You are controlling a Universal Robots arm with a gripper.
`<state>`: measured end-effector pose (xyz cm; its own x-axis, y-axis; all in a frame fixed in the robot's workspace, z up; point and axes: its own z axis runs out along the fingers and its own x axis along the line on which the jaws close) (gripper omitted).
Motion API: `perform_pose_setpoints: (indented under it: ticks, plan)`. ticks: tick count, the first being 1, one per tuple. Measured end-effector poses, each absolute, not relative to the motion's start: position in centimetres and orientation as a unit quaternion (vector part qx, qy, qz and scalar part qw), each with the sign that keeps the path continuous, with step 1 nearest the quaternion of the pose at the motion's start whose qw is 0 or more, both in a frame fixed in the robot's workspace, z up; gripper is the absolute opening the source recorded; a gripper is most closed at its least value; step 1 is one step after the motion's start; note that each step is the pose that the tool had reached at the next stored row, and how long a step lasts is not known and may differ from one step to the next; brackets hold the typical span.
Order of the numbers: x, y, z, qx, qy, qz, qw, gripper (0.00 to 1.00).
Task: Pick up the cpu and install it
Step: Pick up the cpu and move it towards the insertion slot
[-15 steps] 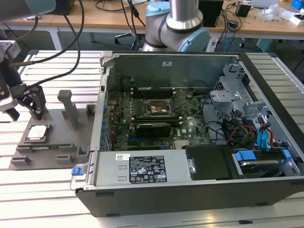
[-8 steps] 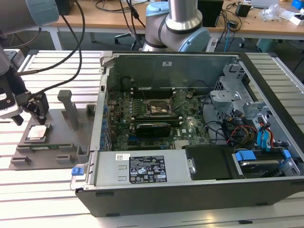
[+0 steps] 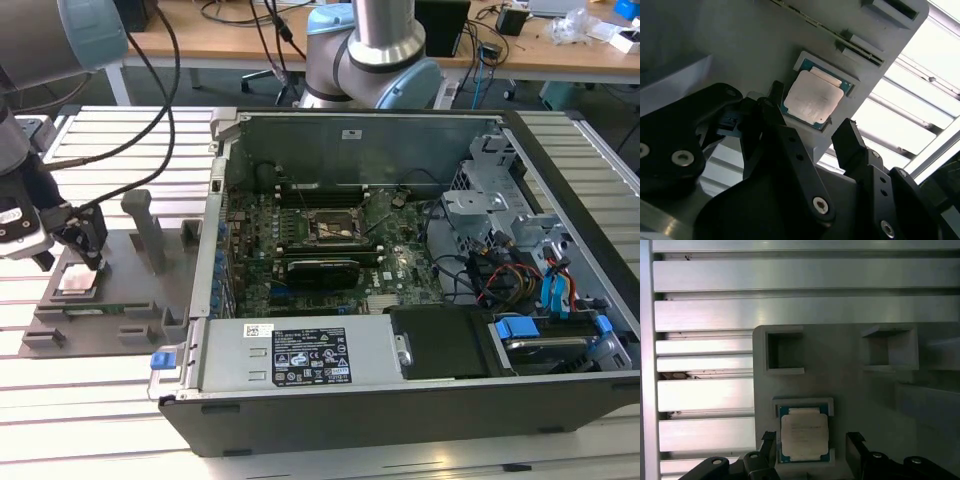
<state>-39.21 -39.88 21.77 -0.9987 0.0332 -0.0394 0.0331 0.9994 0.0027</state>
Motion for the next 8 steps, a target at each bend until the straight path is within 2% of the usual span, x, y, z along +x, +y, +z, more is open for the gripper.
perform_pose_setpoints:
  ticks: [3,8]
  plan:
    - [-39.10,-39.87,21.24,0.014,1.000,-0.007,0.020,0.66]
    - [-39.04,-39.87,20.65,-0.014,1.000,-0.007,0.021,0.66]
